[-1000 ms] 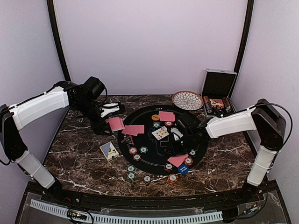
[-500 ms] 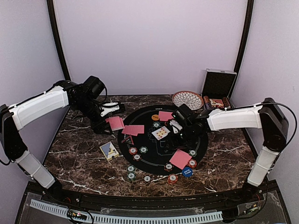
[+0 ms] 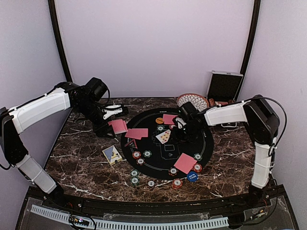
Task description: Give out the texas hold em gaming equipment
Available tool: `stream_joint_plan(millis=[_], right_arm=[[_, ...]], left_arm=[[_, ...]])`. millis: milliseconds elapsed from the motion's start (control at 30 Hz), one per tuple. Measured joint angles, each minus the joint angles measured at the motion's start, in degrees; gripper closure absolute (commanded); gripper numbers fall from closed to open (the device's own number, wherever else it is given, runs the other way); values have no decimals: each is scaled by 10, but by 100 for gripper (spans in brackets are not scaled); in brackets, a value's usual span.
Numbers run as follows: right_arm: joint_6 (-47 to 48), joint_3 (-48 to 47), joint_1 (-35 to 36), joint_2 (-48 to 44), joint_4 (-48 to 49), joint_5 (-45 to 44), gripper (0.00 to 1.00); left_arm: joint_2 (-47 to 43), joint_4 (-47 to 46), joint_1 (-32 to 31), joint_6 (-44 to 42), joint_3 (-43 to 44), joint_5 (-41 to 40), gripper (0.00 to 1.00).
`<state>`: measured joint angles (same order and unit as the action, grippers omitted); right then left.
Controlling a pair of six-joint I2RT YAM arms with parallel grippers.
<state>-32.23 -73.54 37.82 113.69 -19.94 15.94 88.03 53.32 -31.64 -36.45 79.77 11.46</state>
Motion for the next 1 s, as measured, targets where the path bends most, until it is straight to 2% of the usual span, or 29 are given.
stream_joint_plan(millis=[267,567,1000], right_arm=[[-5,-33,-40,20,26,37,61],[-13,-96,-77,87,39,75,64],[-14,-173,-92,142,33,107,67]], left_arm=[[0,0,0,0,0,0,100],[0,1,0,0,0,0,100],[0,1,0,0,0,-1,100]])
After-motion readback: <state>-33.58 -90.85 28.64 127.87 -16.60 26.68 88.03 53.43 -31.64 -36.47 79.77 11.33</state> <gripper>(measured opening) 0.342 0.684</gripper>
